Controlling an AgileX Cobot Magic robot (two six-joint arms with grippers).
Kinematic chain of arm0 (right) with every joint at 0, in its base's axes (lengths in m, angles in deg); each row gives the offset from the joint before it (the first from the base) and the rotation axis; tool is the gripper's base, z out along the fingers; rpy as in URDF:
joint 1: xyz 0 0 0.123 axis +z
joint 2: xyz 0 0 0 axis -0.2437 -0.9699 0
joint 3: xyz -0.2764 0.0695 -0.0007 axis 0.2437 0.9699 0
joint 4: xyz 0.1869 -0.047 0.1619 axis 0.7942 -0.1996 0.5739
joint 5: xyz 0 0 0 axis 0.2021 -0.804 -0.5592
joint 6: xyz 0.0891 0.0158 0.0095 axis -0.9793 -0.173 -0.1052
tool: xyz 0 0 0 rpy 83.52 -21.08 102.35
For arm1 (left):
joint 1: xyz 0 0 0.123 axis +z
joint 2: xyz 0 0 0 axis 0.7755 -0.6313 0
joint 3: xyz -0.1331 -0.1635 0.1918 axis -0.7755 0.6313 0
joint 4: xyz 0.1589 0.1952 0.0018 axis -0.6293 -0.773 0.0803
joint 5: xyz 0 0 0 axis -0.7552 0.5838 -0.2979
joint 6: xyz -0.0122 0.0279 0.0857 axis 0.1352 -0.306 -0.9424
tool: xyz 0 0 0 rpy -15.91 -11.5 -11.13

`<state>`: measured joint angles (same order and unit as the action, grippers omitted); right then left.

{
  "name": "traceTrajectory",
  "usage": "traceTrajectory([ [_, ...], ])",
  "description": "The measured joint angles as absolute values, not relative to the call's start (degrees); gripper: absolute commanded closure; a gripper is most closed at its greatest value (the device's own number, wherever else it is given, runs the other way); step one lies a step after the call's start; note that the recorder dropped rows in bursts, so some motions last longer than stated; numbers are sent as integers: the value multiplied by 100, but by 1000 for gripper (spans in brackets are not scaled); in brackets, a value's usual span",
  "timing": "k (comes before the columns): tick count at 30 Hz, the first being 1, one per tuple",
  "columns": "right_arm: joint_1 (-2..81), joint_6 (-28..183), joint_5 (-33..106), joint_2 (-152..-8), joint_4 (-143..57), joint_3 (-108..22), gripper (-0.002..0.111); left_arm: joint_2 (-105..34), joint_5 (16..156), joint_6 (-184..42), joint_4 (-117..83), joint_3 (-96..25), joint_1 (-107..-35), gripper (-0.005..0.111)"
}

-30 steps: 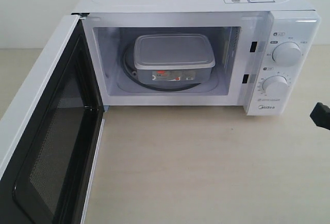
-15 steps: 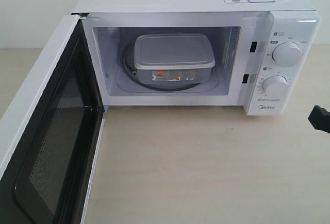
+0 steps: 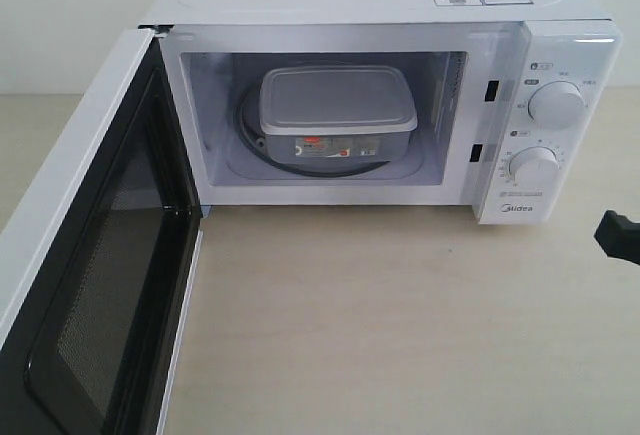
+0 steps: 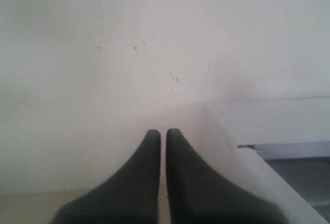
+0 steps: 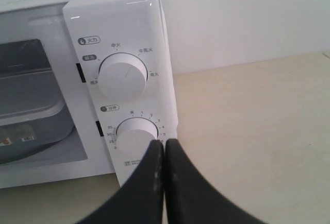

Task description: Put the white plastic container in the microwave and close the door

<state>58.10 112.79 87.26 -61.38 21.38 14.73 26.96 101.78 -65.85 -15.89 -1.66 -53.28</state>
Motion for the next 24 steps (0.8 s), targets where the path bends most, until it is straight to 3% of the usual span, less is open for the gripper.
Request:
traceTrajectory([
  [15,5810,11380,8726,-6138,2138,1473,108,906,14176,-7741,-259,-1814,-5328,102],
  [24,5810,11380,8668,-6138,2138,1473,108,-616,14850,-8340,773,-1831,-5328,102],
])
